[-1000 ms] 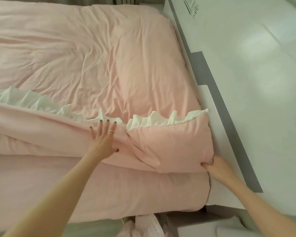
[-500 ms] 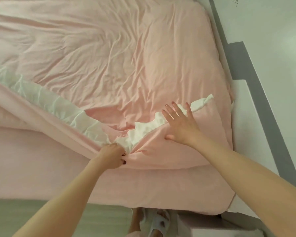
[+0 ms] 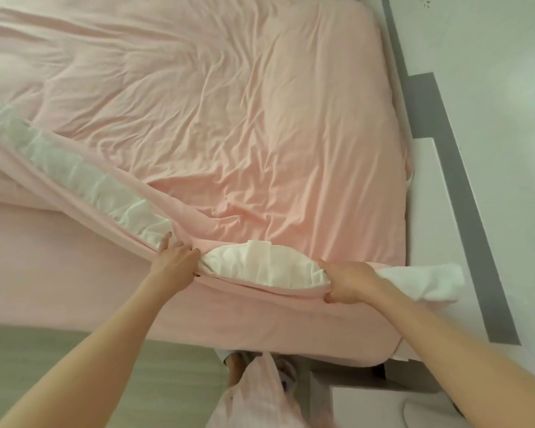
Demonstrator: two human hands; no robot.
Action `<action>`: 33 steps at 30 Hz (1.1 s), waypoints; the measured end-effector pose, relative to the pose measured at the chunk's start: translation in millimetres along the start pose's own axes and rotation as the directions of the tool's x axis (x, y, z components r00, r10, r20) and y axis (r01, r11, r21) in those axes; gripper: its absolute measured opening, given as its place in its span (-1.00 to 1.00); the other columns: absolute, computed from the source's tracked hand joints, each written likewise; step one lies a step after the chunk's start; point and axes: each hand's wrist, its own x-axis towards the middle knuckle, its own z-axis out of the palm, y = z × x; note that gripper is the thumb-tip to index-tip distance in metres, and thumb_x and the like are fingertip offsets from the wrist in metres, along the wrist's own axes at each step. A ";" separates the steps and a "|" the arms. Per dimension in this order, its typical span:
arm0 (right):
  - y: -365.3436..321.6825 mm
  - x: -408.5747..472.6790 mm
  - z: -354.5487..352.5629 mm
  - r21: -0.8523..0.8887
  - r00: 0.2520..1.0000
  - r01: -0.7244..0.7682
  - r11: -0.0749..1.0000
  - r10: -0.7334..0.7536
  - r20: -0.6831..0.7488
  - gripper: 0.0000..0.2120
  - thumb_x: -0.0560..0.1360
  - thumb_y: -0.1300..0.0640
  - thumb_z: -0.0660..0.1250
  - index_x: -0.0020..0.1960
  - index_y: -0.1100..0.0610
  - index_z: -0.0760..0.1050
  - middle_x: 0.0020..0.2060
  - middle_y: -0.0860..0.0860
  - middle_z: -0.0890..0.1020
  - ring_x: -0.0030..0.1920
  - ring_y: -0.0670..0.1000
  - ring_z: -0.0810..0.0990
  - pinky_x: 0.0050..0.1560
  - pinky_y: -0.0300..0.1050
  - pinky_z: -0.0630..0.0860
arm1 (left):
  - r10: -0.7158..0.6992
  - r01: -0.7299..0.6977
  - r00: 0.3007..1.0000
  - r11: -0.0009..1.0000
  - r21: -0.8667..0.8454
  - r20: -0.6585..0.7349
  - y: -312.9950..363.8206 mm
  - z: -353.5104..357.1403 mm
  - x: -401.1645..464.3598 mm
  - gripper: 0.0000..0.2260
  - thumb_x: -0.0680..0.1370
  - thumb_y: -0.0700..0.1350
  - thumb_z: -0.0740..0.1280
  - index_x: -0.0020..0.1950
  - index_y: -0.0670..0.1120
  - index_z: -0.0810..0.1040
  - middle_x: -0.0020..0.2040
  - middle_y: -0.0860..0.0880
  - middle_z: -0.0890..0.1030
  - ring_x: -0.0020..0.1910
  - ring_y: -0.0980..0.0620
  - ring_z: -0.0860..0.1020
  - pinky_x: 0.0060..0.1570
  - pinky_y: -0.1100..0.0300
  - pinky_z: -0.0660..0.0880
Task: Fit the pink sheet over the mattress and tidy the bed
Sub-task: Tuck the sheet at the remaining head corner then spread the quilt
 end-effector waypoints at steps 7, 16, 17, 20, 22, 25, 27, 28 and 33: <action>5.4 -57.1 16.2 -0.182 0.976 -0.100 0.978 0.132 0.176 -0.63 0.49 0.16 0.19 0.29 0.09 0.39 -0.10 -0.02 0.53 -0.07 0.02 0.50 -0.10 -0.15 0.39 | 0.215 -0.242 0.970 0.917 -0.317 -0.117 48.8 24.4 -64.2 -0.72 0.28 -0.35 0.34 -0.07 -0.11 0.61 -0.21 -0.05 0.65 -0.27 -0.05 0.58 -0.37 0.16 0.35; -7.8 -48.9 101.1 0.037 0.903 -0.233 0.972 0.202 0.380 -0.61 0.51 0.07 0.17 0.32 0.10 0.41 0.26 0.06 0.51 0.22 0.11 0.51 0.20 -0.04 0.45 | 0.236 -0.061 0.920 0.875 -0.480 0.312 89.0 62.7 -84.2 -0.72 0.56 -0.12 0.23 0.27 -0.08 0.44 0.22 -0.06 0.54 0.20 -0.09 0.50 0.04 0.10 0.43; -16.3 -47.8 98.6 0.070 0.911 -0.228 0.971 0.188 0.367 -0.61 0.55 0.05 0.13 0.34 0.12 0.39 0.30 0.07 0.48 0.25 0.12 0.49 0.25 -0.03 0.42 | 0.262 -0.012 0.877 0.850 -0.526 0.403 89.1 67.5 -88.7 -0.71 0.58 -0.10 0.21 0.31 -0.05 0.43 0.25 -0.05 0.53 0.23 -0.07 0.49 0.17 0.10 0.44; -48.4 -46.3 87.0 0.166 0.944 -0.184 0.969 0.127 0.305 -0.57 0.62 0.04 0.03 0.43 0.18 0.29 0.42 0.12 0.35 0.36 0.13 0.38 0.34 -0.05 0.33 | 0.362 0.018 0.786 0.797 -0.603 0.501 88.4 84.9 -114.5 -0.69 0.61 -0.09 0.13 0.35 0.00 0.41 0.33 0.00 0.48 0.28 -0.01 0.46 0.29 0.14 0.39; -77.5 -48.8 76.8 0.218 0.965 -0.150 0.964 0.095 0.245 -0.57 0.63 0.04 0.01 0.42 0.20 0.32 0.40 0.12 0.38 0.35 0.13 0.39 0.30 -0.08 0.33 | 0.333 0.020 0.833 0.779 -0.627 0.441 73.8 90.4 -135.2 -0.71 0.61 -0.09 0.14 0.33 -0.03 0.42 0.30 -0.02 0.50 0.26 -0.03 0.48 0.25 0.15 0.38; -137.4 -53.3 67.8 0.271 0.981 -0.092 0.958 0.040 0.190 -0.59 0.63 0.05 0.02 0.39 0.18 0.36 0.36 0.10 0.43 0.31 0.11 0.43 0.28 -0.07 0.37 | 0.241 0.055 0.896 0.774 -0.631 0.374 22.1 98.8 -171.7 -0.73 0.60 -0.13 0.13 0.26 -0.09 0.48 0.22 -0.05 0.55 0.22 -0.08 0.50 0.20 0.11 0.41; -181.3 -53.8 61.9 0.275 0.987 -0.038 0.961 -0.007 0.161 -0.59 0.62 0.05 0.02 0.39 0.17 0.36 0.35 0.08 0.45 0.30 0.11 0.44 0.29 -0.05 0.39 | 0.172 0.072 0.930 0.780 -0.621 0.324 -22.0 105.0 -192.6 -0.74 0.59 -0.15 0.12 0.18 -0.16 0.51 0.17 -0.12 0.58 0.16 -0.13 0.53 0.14 0.07 0.43; -202.0 -53.2 59.1 0.276 0.989 -0.005 0.961 -0.036 0.142 -0.60 0.61 0.04 0.03 0.38 0.16 0.37 0.33 0.08 0.46 0.28 0.10 0.46 0.27 -0.04 0.40 | 0.122 0.110 0.943 0.763 -0.637 0.309 -43.7 107.6 -201.0 -0.75 0.58 -0.15 0.13 0.17 -0.18 0.52 0.17 -0.12 0.59 0.16 -0.12 0.53 0.13 0.09 0.44; -313.1 -45.7 29.9 0.325 0.981 0.152 0.933 -0.182 0.062 -0.72 0.59 0.05 0.11 0.26 -0.05 0.41 0.21 -0.01 0.52 0.33 0.12 0.41 0.22 -0.07 0.37 | -0.066 0.208 0.970 0.716 -0.666 0.232 -150.6 119.4 -244.1 -0.72 0.57 -0.19 0.12 0.20 -0.05 0.54 0.21 0.00 0.60 0.22 -0.05 0.52 0.18 0.18 0.42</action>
